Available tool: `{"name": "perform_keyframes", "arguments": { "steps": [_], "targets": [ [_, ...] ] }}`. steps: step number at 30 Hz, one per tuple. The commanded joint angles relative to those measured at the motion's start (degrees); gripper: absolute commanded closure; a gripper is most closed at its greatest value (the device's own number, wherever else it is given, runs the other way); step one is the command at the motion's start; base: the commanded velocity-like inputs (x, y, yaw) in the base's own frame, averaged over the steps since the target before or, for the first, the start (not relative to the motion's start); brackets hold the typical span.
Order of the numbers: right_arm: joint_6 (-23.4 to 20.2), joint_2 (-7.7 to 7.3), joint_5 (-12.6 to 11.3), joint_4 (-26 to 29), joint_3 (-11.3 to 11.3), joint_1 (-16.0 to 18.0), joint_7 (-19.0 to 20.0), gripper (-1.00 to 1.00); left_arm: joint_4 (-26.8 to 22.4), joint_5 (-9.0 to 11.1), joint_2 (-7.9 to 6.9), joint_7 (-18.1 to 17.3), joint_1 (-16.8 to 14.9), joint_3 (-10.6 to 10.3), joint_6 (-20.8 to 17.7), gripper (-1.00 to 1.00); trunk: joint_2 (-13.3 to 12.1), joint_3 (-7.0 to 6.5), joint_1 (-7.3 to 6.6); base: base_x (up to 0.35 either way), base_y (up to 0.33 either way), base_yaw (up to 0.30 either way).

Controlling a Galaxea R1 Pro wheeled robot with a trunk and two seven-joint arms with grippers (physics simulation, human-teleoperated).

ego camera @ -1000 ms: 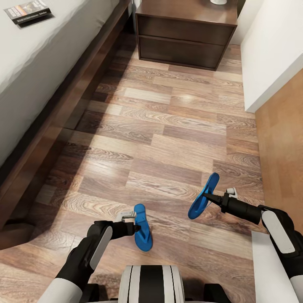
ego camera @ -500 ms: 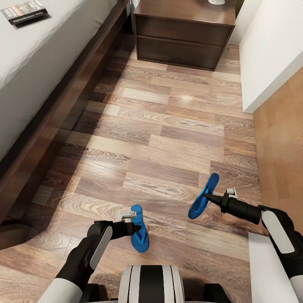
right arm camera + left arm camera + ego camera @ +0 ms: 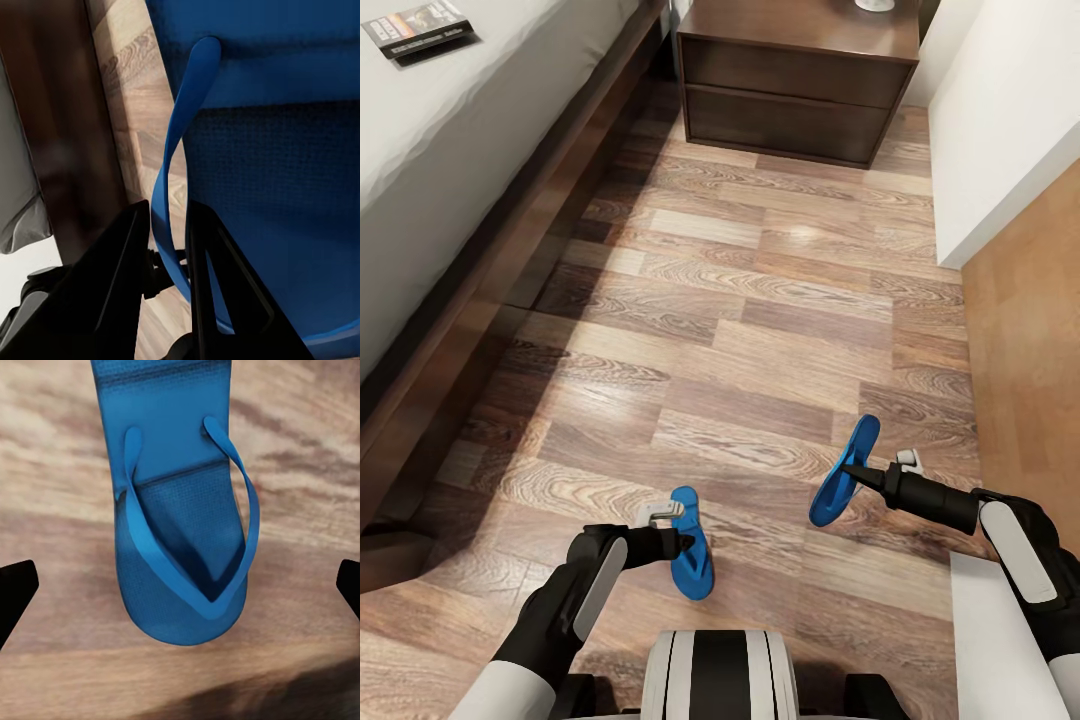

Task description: In the bedroom, move the book from the bed onto either nightstand, and place the two sandals side by side next to the bed.

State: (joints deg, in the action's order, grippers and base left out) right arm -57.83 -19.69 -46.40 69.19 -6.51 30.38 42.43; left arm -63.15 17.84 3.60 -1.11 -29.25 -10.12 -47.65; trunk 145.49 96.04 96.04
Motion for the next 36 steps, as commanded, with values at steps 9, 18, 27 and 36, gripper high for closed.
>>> {"name": "perform_keyframes", "arguments": {
  "steps": [9, 18, 27, 36],
  "targets": [
    [-0.27, 0.15, 0.17, -0.02, -0.02, 0.03, 0.38, 1.0, -0.05, -0.08, 0.01, -0.12, -0.01, 0.02, -0.25, -1.0, 0.01, 0.03, -0.01, 0.0, 0.0, 0.0],
    [2.53, 2.85, 2.06, -0.01, -0.04, 0.03, -5.0, 1.0, -0.05, 0.09, 0.08, -0.12, -0.01, -0.06, -0.25, -1.0, 0.01, 0.03, -0.01, 0.0, 0.0, 0.0],
    [9.62, 8.1, 2.93, 0.08, -0.1, 0.11, -16.99, 1.0, -0.05, 0.09, 0.23, -0.12, -0.01, -0.13, -0.25, -1.0, 0.01, 0.03, -0.01, 0.0, 0.0, 0.0],
    [13.09, 11.46, 3.14, 1.12, -0.05, 0.12, -21.24, 1.0, 0.03, 0.17, 0.27, -0.12, -0.01, -0.16, -0.25, -1.0, 0.01, 0.03, -0.01, 0.0, 0.0, 0.0]
  ]
}}
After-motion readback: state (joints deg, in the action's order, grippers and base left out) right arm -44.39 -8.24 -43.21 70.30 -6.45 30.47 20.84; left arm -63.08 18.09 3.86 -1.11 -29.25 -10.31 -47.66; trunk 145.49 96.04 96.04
